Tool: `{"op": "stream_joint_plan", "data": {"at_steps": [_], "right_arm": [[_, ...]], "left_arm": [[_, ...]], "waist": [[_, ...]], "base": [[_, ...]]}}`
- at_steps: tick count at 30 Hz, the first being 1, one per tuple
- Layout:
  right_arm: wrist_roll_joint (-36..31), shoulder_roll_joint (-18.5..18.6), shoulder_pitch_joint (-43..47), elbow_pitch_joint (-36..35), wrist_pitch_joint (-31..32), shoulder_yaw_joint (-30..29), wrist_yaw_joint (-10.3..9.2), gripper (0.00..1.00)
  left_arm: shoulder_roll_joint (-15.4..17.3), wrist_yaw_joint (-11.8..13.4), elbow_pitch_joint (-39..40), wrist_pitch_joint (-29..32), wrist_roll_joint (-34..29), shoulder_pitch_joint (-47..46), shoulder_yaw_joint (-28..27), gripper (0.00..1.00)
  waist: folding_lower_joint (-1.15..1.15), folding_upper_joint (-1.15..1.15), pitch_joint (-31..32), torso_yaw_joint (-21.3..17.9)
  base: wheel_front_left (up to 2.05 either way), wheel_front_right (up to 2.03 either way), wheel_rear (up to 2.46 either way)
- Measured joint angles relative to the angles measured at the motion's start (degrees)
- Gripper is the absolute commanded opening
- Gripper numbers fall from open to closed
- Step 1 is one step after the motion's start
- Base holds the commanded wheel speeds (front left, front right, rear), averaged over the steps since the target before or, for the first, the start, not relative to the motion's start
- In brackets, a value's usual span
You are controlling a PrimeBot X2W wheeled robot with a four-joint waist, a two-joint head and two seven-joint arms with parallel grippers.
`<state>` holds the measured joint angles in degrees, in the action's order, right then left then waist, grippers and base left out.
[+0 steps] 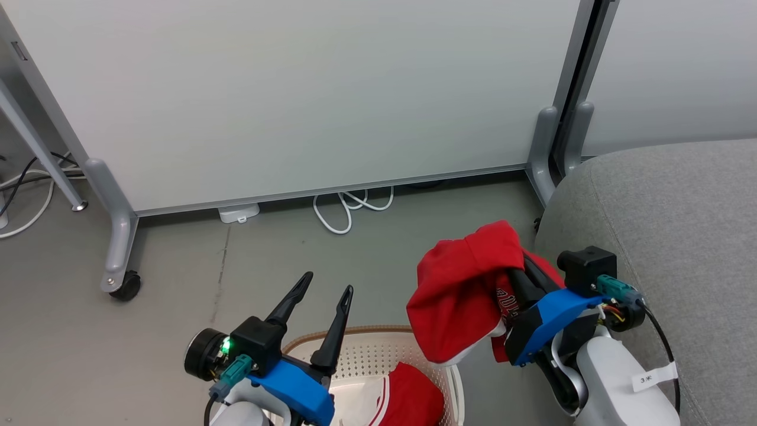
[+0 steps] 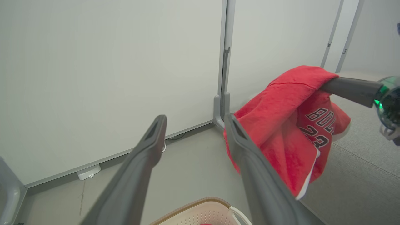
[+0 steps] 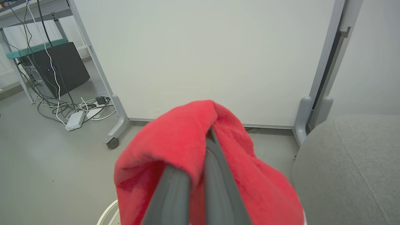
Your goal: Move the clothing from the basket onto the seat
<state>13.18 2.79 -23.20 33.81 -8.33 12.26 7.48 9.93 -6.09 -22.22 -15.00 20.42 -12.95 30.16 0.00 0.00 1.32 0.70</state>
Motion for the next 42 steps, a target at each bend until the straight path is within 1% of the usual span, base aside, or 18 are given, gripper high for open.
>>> {"op": "stream_joint_plan", "data": {"at_steps": [9, 13, 17, 31, 42], "right_arm": [[0.4, 0.0, 0.3, -1.0, 0.6, 0.2, 0.00, 0.00], [0.6, 0.0, 0.3, -1.3, 0.6, 0.6, 0.00, 0.00], [0.8, 0.0, 0.3, -1.5, 0.7, 1.3, 0.00, 0.00], [1.6, 0.0, 0.3, -2.3, 1.0, 1.7, 0.00, 0.00], [2.4, 0.0, 0.5, -2.7, 0.5, 1.2, 0.00, 0.00]], "left_arm": [[-2.2, -0.9, -0.8, 0.0, -2.5, 0.5, -2.3, 1.00], [-2.6, -1.0, -1.0, 0.0, -3.0, 1.3, -3.3, 1.00], [-2.7, -1.1, -1.0, 0.0, -3.4, 1.5, -3.9, 1.00], [-3.1, -1.3, -0.1, 0.0, -3.5, 2.0, -5.3, 1.00], [-2.7, -1.3, 0.1, 0.0, -4.0, 1.9, -6.5, 1.00]], "waist": [[0.00, 0.00, 0.1, -0.6], [0.00, 0.00, 0.2, -2.0], [0.00, 0.00, 0.0, -4.3], [0.00, 0.00, -0.9, -17.5], [0.00, 0.00, -3.3, -28.1]], "base": [[0.00, 0.00, 0.00], [0.00, 0.00, 0.00], [0.00, 0.00, 0.00], [0.00, 0.00, 0.00], [0.00, 0.00, 0.00]]}}
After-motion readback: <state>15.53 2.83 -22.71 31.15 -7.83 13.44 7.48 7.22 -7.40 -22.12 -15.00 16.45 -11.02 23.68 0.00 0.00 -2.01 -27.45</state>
